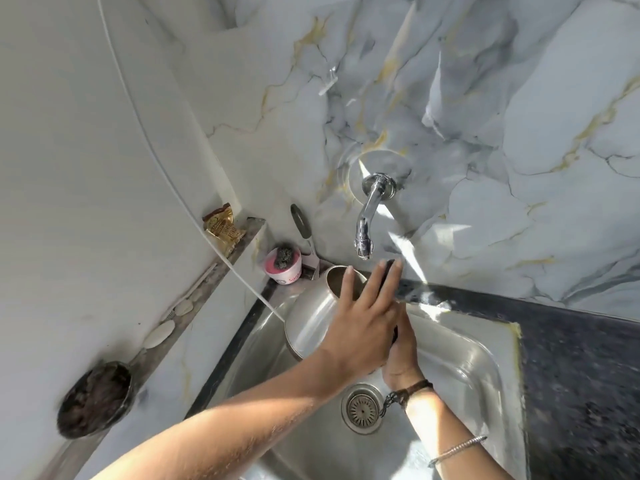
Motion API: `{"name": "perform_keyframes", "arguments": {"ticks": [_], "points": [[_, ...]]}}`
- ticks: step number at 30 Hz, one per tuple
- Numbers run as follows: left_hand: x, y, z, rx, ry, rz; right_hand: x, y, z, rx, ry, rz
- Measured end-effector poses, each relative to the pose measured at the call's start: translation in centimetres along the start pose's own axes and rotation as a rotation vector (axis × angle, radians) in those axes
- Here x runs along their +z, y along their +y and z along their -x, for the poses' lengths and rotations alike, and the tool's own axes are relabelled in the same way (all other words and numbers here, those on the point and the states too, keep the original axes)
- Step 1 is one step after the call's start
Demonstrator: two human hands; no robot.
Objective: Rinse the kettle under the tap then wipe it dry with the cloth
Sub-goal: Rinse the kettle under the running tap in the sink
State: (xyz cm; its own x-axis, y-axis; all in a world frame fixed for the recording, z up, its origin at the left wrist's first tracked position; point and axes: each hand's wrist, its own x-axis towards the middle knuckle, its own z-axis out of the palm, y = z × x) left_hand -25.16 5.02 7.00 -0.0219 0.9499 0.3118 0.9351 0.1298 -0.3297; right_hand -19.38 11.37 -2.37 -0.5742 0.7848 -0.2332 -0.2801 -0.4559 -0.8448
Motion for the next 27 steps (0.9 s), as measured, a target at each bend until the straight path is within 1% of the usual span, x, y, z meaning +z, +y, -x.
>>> {"name": "perform_keyframes", "arguments": {"ticks": [3, 4, 5, 6, 7, 8, 9, 10, 11, 12, 13, 14, 15, 16, 18, 19, 21, 23, 24, 25, 27], "points": [[0.5, 0.5, -1.4, -0.02, 0.036, -0.068, -0.7, 0.2, -1.6, 0.03, 0.018, -0.006], [0.6, 0.4, -1.8, 0.015, 0.06, -0.047, -1.0, 0.1, -2.1, 0.076, 0.045, -0.044], [0.8, 0.3, -2.2, 0.083, 0.101, 0.001, -1.6, 0.1, -2.8, 0.111, 0.078, -0.069], [0.8, 0.0, -2.4, 0.156, 0.162, 0.089, -2.1, 0.2, -3.2, 0.132, 0.073, -0.068], [0.8, -0.5, -2.7, 0.203, 0.255, 0.215, -2.3, 0.1, -3.4, 0.133, 0.03, -0.071], [0.8, -0.9, -2.9, 0.187, 0.355, 0.35, -2.5, 0.0, -3.5, 0.099, -0.003, -0.067], [0.8, -1.5, -3.0, 0.092, 0.433, 0.471, -2.9, 0.1, -3.7, 0.075, -0.035, -0.085], [0.8, -2.3, -3.3, -0.083, 0.481, 0.571, -3.4, 0.4, -3.9, 0.073, -0.082, -0.1], [0.7, -3.3, -3.8, -0.318, 0.491, 0.636, -3.6, 0.5, -4.0, 0.061, -0.102, -0.094], [0.7, -4.4, -4.5, -0.561, 0.431, 0.655, -3.9, 0.7, -4.2, 0.055, -0.112, -0.095], [0.9, -5.4, -5.3, -0.75, 0.317, 0.622, -4.2, 1.1, -4.4, 0.054, -0.118, -0.099], [1.3, -6.3, -6.0, -0.85, 0.193, 0.56, -4.5, 1.2, -4.7, 0.049, -0.124, -0.1], [1.7, -7.1, -6.8, -0.884, 0.085, 0.523, -4.8, 1.3, -5.0, 0.042, -0.126, -0.096], [1.9, -7.5, -7.5, -0.888, 0.008, 0.515, -5.0, 1.4, -5.3, 0.034, -0.119, -0.081], [2.5, -7.4, -8.8, -0.877, -0.092, 0.53, -5.2, 1.3, -5.8, 0.007, -0.11, -0.057], [2.9, -7.0, -9.4, -0.858, -0.111, 0.526, -5.3, 1.2, -5.9, -0.006, -0.109, -0.051], [3.5, -6.0, -10.4, -0.85, -0.084, 0.518, -5.5, 1.0, -6.2, -0.023, -0.117, -0.05], [3.8, -5.8, -11.0, -0.877, -0.078, 0.549, -5.8, 0.7, -6.6, -0.028, -0.128, -0.035], [3.9, -6.4, -10.9, -0.864, -0.102, 0.58, -5.8, 0.6, -6.8, -0.024, -0.133, -0.028], [4.0, -7.4, -10.6, -0.834, -0.146, 0.66, -5.7, 0.4, -6.9, -0.02, -0.136, -0.027], [3.8, -10.1, -10.1, -0.741, -0.311, 0.928, -5.4, -0.1, -7.1, -0.024, -0.142, -0.02]]}}
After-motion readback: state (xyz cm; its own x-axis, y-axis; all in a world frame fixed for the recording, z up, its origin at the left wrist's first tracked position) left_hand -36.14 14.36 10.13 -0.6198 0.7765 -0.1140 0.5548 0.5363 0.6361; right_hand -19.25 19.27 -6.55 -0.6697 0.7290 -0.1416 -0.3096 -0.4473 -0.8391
